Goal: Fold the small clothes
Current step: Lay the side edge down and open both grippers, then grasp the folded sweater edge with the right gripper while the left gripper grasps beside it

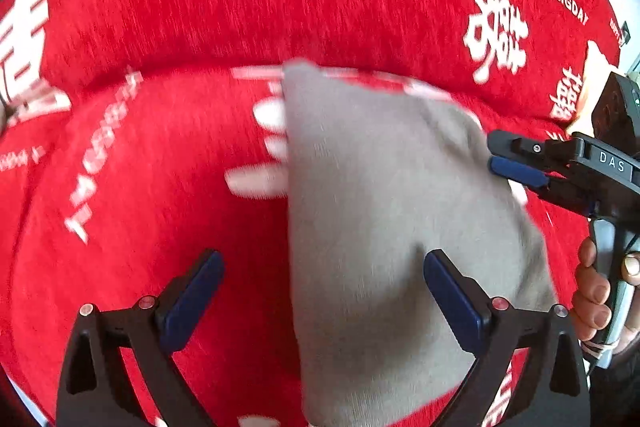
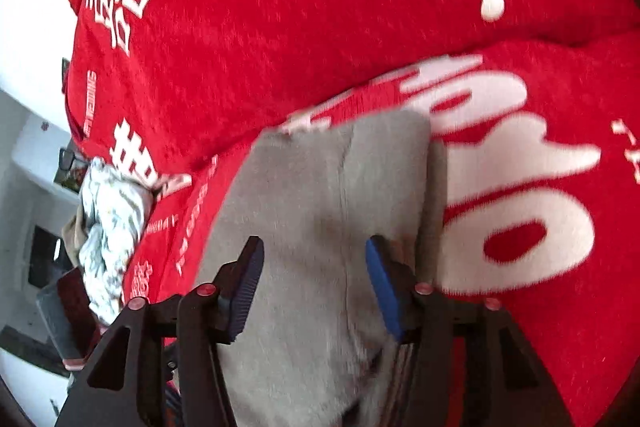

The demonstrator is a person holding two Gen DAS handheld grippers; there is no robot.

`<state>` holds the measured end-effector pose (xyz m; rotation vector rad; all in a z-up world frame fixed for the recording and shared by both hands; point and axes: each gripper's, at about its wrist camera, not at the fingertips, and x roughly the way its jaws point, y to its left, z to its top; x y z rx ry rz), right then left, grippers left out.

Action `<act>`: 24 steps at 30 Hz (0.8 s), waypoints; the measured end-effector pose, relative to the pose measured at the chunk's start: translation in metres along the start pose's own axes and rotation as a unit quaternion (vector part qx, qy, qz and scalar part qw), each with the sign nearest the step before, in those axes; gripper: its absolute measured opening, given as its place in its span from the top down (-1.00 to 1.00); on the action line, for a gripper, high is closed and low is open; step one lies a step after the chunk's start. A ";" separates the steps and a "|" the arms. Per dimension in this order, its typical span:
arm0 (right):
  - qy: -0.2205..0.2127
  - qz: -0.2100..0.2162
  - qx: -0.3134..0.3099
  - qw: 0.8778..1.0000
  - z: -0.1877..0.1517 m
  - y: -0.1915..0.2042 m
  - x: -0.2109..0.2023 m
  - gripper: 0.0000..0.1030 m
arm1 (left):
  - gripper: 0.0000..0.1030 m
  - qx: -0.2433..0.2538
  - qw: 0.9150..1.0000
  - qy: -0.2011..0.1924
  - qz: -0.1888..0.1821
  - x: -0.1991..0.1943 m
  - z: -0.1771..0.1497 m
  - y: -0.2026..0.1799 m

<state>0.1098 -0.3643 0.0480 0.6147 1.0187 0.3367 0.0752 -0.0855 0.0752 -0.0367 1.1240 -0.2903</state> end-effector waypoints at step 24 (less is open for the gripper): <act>-0.005 0.055 -0.105 0.993 -0.063 0.053 -0.025 -0.41 | -0.97 0.033 0.998 0.015 0.053 0.024 0.022 0.006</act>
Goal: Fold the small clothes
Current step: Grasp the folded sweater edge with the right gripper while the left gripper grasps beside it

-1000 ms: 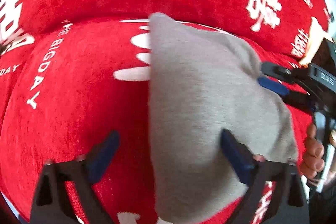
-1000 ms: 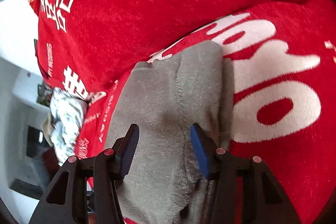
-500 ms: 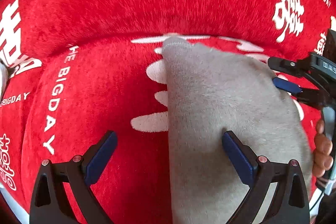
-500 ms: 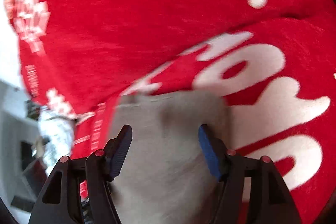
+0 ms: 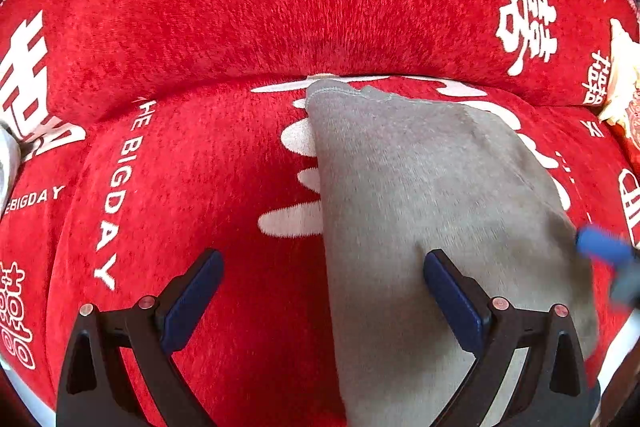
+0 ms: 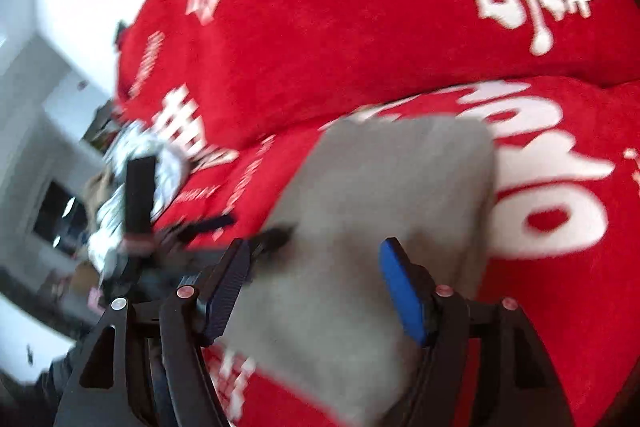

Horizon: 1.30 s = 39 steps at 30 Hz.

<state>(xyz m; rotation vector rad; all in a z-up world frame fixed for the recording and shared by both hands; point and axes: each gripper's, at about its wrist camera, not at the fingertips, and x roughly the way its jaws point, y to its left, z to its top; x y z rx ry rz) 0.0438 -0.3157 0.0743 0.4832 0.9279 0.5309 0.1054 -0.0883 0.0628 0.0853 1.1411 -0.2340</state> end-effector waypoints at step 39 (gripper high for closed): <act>0.045 -0.040 0.158 0.986 0.005 -0.079 0.067 0.05 | -0.32 -0.055 0.974 0.094 -0.197 0.052 0.009 -0.008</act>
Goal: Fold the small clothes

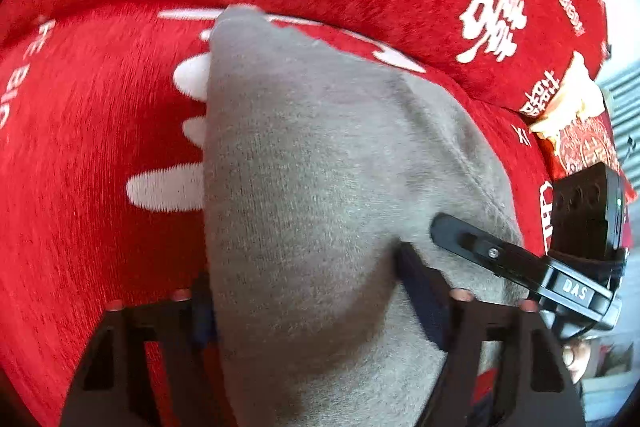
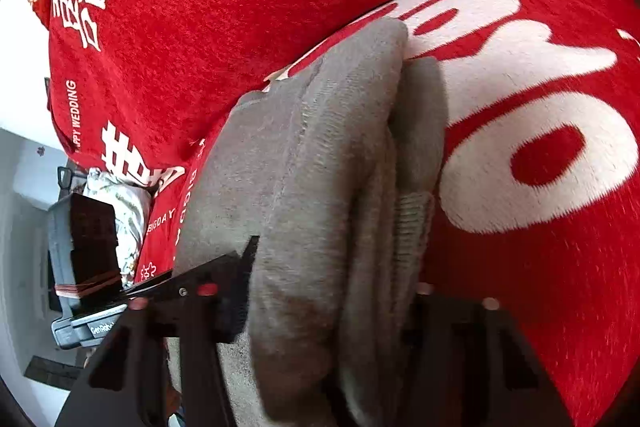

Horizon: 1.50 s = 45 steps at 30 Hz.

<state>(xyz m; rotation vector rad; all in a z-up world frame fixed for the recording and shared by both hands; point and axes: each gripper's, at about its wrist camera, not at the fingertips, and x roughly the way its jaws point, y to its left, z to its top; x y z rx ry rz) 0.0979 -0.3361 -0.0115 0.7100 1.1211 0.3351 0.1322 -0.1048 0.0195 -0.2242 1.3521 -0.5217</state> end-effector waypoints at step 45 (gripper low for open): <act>-0.014 -0.071 -0.150 0.986 -0.069 0.131 0.011 0.15 | 0.15 0.034 0.993 -0.087 0.069 -0.097 -0.077 0.041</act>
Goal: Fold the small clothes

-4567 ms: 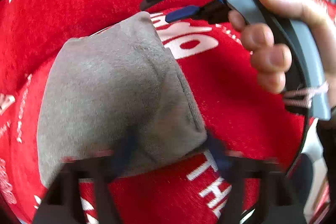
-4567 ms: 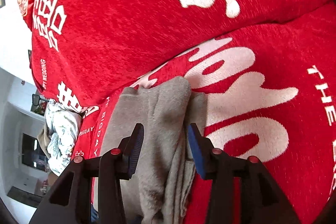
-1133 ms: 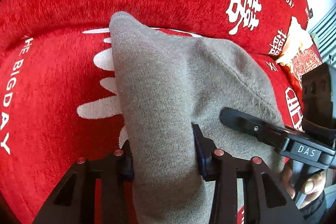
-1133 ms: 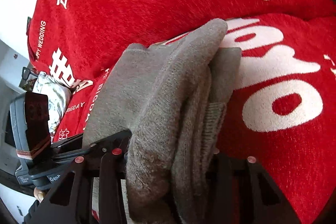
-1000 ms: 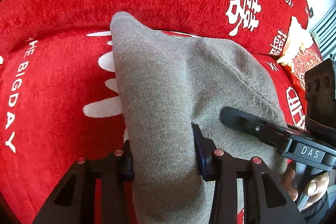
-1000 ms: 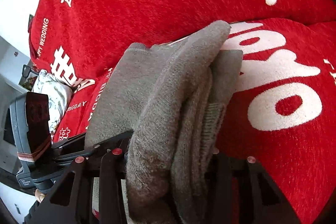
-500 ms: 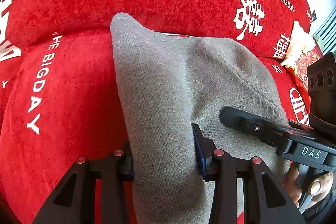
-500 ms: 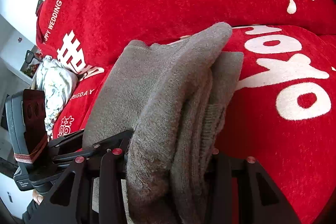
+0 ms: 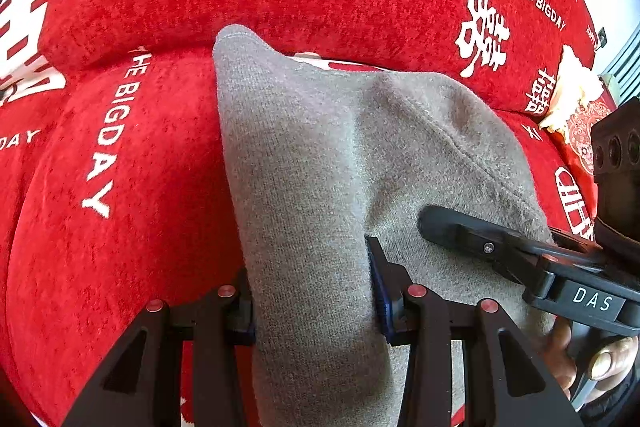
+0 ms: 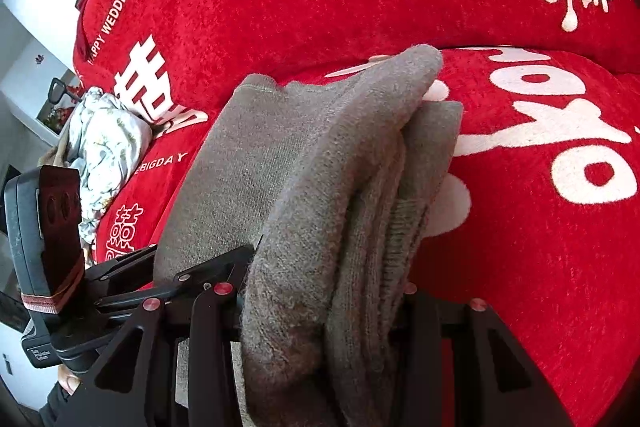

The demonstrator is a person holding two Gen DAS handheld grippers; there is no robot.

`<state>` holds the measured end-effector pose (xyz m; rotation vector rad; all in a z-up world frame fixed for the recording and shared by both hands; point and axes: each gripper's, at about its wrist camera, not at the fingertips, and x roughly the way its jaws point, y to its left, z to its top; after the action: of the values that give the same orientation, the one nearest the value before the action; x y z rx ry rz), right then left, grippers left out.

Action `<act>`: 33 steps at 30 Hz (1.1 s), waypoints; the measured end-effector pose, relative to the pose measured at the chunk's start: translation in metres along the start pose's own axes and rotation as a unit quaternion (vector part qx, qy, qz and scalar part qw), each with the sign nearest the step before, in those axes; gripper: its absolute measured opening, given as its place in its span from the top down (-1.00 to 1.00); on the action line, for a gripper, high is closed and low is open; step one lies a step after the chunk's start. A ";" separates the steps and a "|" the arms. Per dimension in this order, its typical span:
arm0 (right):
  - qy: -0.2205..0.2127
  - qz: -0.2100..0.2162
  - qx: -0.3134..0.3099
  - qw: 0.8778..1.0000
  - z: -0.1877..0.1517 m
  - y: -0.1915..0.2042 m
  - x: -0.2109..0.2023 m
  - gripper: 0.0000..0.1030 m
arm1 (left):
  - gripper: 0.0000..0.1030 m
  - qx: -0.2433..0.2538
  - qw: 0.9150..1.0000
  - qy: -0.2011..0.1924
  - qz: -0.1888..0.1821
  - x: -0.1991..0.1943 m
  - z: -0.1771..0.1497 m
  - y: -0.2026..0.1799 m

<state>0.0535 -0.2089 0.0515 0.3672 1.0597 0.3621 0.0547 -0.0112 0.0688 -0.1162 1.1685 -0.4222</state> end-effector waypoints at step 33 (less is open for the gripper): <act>0.001 -0.009 -0.021 1.000 -0.047 0.035 -0.005 0.15 | 0.15 -0.004 1.000 -0.011 0.000 -0.026 -0.048 0.017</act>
<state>0.0055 -0.1751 0.0508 0.3201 1.0560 0.3685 0.0074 0.0207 0.0676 -0.1282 1.1483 -0.4146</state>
